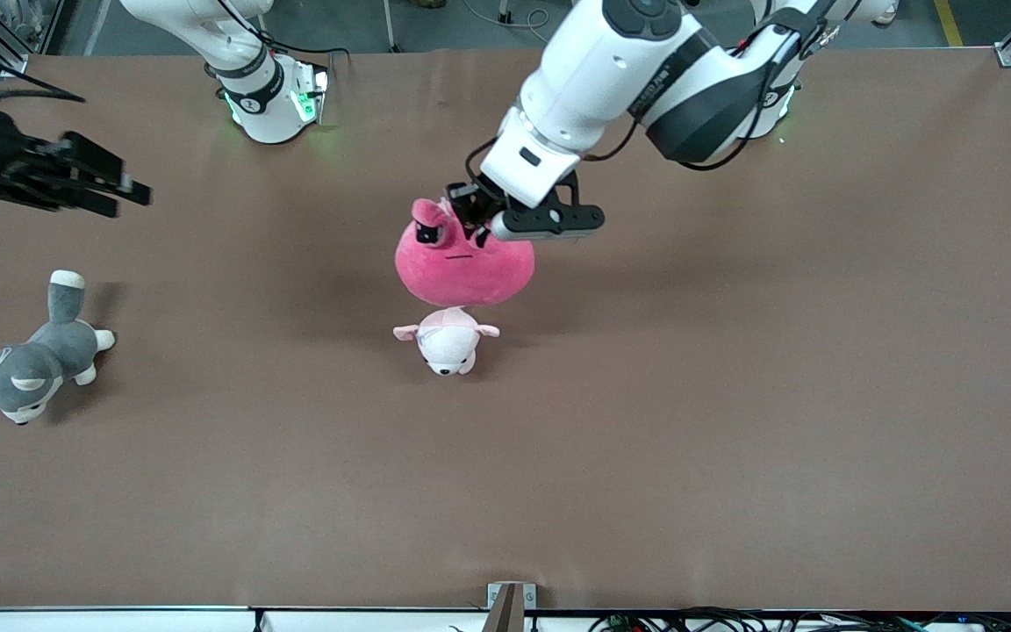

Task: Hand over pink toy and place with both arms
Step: 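Carry the pink toy toward the middle while the right gripper approaches, then grasp the pink toy's other tentacle with the right gripper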

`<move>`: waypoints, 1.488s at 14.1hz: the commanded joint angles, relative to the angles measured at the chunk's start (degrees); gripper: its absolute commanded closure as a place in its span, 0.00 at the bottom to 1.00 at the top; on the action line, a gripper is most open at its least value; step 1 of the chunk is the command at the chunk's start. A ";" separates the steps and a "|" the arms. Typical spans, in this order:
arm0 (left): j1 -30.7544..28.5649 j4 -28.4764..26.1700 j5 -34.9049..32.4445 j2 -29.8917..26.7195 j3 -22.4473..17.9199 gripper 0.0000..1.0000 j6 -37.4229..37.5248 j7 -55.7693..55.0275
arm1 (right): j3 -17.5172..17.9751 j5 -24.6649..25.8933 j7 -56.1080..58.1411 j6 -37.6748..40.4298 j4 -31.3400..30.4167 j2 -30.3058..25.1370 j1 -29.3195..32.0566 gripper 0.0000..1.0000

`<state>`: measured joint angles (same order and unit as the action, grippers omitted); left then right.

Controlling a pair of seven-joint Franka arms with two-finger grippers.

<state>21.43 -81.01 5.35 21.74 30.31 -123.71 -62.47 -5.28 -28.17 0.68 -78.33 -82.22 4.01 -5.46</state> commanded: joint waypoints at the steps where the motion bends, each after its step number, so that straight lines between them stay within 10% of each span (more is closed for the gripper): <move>1: 3.78 2.26 0.45 2.43 -0.34 0.99 -4.41 -5.45 | -0.35 -8.88 0.11 -0.25 0.22 3.53 -2.18 0.42; 5: 6.78 2.79 0.19 4.72 -0.87 0.99 -12.60 -13.64 | -0.35 -17.88 -0.06 -0.25 0.22 6.88 -4.19 0.42; 21: 7.75 3.05 0.36 5.25 -0.87 0.99 -16.74 -16.89 | -0.52 -16.39 -0.24 -3.93 -2.68 7.59 -13.61 0.41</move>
<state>28.25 -79.62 5.35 26.28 29.88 -139.85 -78.74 -5.15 -44.63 0.55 -80.86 -83.81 12.25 -17.95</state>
